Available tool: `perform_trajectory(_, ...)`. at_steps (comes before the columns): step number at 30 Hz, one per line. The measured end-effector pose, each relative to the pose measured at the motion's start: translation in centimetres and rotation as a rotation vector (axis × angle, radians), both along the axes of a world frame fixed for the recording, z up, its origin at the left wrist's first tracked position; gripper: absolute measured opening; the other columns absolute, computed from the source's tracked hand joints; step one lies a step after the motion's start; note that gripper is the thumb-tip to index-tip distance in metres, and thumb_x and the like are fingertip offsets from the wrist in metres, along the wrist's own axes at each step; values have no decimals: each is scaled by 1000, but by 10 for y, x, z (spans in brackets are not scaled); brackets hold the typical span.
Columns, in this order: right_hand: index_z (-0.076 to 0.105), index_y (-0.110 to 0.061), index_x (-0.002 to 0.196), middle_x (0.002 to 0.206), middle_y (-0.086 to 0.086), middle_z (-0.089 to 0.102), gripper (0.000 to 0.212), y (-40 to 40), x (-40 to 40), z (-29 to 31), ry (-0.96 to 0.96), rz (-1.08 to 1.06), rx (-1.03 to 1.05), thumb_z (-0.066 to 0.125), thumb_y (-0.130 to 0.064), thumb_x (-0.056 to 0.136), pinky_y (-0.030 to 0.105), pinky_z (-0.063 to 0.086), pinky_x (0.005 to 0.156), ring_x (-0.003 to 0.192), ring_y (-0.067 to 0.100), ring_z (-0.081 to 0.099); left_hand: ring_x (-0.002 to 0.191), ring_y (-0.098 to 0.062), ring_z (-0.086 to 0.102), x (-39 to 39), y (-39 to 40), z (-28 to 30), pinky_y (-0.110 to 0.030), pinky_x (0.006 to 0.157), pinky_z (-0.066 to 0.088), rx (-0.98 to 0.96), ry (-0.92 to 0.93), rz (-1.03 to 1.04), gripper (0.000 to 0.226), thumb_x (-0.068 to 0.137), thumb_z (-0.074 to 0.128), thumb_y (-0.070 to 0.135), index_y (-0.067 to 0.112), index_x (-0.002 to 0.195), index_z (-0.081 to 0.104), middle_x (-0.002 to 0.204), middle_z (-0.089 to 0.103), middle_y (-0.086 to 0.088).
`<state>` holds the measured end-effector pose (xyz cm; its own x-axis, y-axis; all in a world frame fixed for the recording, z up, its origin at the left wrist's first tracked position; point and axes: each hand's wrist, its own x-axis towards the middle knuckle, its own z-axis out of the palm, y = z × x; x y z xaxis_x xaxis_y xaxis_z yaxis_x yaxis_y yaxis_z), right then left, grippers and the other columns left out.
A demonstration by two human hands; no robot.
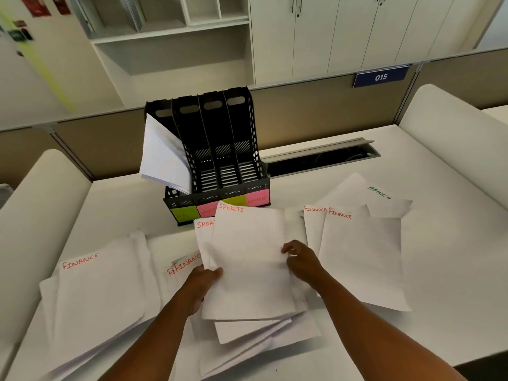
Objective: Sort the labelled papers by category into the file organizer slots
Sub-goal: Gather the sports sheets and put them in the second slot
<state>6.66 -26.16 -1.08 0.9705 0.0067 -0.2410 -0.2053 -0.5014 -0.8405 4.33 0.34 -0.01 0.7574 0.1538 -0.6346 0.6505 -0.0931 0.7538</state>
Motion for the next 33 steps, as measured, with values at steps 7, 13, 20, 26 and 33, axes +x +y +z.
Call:
perform_trajectory(7, 41, -17, 133, 133, 2, 52, 68, 8, 7, 16, 161, -70, 236, 60, -58, 82, 36, 49, 92, 114, 21, 55, 103, -28, 63, -4, 9, 8, -39, 88, 52, -89, -78, 48, 37, 90, 66, 20, 10, 124, 55, 116, 66, -11)
perform_trajectory(13, 51, -16, 129, 120, 7, 63, 41, 31, 11, 29, -7, 20, 177, 62, -22, 89, 34, 52, 86, 100, 23, 61, 116, -25, 60, -1, 11, 22, -43, 105, 44, -97, -196, -75, 65, 73, 80, 35, 16, 130, 55, 122, 66, -4)
perform_trajectory(20, 61, -24, 111, 101, -1, 66, 32, 50, 20, 55, -168, -102, 307, 73, -24, 81, 27, 53, 75, 90, 20, 63, 93, -27, 69, 14, 0, 55, -38, 77, 58, 162, -495, 127, 57, 71, 82, 40, 9, 115, 63, 102, 71, -9)
perform_trajectory(26, 56, -11, 123, 102, 2, 65, 34, 74, 29, 78, -420, -83, 164, 60, -21, 91, 8, 46, 69, 87, 14, 60, 93, -26, 67, 22, -6, 70, -27, 70, 58, 212, -626, 211, 55, 76, 80, 34, 8, 120, 58, 106, 68, -9)
perform_trajectory(33, 53, -10, 128, 110, 8, 66, 39, 83, 26, 75, -485, -72, 142, 59, -25, 92, 2, 42, 64, 89, 17, 60, 97, -27, 67, 21, -2, 65, -33, 79, 60, 161, -711, 213, 51, 80, 76, 26, 11, 124, 55, 110, 67, -10)
